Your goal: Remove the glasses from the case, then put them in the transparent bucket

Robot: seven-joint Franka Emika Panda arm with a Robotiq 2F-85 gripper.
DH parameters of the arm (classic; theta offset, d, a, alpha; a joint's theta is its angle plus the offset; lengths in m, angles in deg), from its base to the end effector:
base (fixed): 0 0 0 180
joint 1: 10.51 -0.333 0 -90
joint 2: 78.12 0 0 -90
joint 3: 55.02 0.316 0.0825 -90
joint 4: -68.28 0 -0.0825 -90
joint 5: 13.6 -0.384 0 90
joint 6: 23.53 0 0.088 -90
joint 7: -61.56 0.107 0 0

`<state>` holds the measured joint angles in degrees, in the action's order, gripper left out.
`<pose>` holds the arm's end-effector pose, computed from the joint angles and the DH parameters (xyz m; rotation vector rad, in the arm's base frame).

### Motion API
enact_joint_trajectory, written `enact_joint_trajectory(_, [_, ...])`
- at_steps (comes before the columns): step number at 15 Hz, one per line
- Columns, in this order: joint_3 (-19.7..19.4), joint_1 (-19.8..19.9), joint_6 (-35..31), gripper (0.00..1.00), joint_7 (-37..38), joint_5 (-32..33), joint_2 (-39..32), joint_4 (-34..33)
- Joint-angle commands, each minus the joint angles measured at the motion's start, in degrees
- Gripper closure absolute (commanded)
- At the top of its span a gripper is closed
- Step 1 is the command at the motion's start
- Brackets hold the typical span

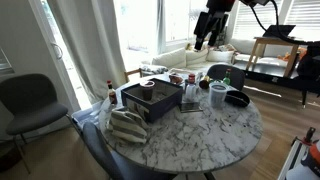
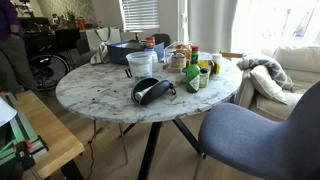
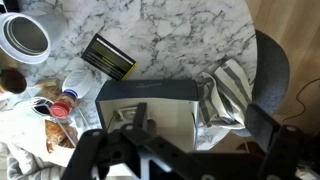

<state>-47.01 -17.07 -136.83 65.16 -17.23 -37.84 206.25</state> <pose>0.3504 0.1055 0.5754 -3.0944 -0.2380 -0.4205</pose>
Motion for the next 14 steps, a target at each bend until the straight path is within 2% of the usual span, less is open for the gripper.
enact_joint_trajectory(1, [-0.11,-0.16,0.11,0.00,0.10,0.11,-0.06,-0.12])
enact_joint_trajectory(9, [-0.11,-0.16,0.11,0.00,0.10,0.11,-0.06,-0.12])
enact_joint_trajectory(10, [0.70,1.74,-0.91,0.00,3.13,1.34,-0.59,-0.04])
enact_joint_trajectory(14, [-2.89,7.75,-1.46,0.00,8.55,2.97,2.69,5.47])
